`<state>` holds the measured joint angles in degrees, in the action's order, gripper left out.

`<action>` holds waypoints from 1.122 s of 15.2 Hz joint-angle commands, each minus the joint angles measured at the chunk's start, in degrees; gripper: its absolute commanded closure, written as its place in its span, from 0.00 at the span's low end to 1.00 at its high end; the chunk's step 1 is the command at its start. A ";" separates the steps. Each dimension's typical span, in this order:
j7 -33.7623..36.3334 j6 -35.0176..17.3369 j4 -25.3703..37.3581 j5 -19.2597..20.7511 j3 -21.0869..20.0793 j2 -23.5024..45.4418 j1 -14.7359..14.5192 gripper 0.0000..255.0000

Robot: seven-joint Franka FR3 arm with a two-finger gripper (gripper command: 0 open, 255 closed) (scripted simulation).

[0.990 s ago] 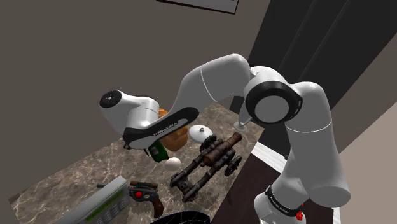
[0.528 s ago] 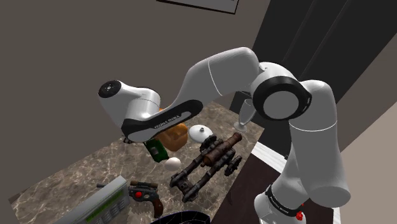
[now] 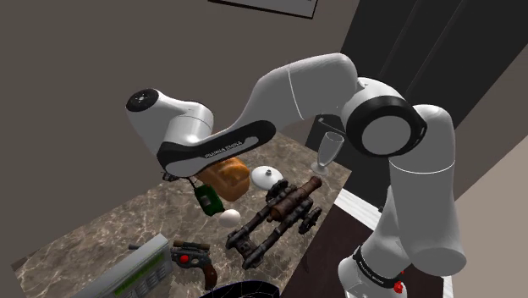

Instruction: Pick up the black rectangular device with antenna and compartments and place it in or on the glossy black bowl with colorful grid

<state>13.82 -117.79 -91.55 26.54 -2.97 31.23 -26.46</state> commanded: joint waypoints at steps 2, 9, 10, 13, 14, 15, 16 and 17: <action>-0.78 1.62 0.68 -0.39 -0.14 -1.05 0.05 1.00; -2.37 5.26 2.58 -1.17 -0.42 -3.07 0.04 1.00; -1.22 5.03 0.62 -1.09 -0.72 -4.39 -0.59 1.00; 2.20 4.63 -4.63 -1.00 -1.73 -7.99 -2.50 1.00; 3.33 4.58 -6.19 -1.01 -2.10 -9.08 -3.14 1.00; 4.46 4.57 -7.67 -1.04 -2.49 -10.13 -3.79 1.00; 5.58 4.60 -9.06 -1.09 -2.90 -11.13 -4.44 1.00; 6.71 4.65 -10.38 -1.17 -3.32 -12.08 -5.09 1.00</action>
<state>19.49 -113.38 -100.78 25.46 -5.90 20.14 -30.93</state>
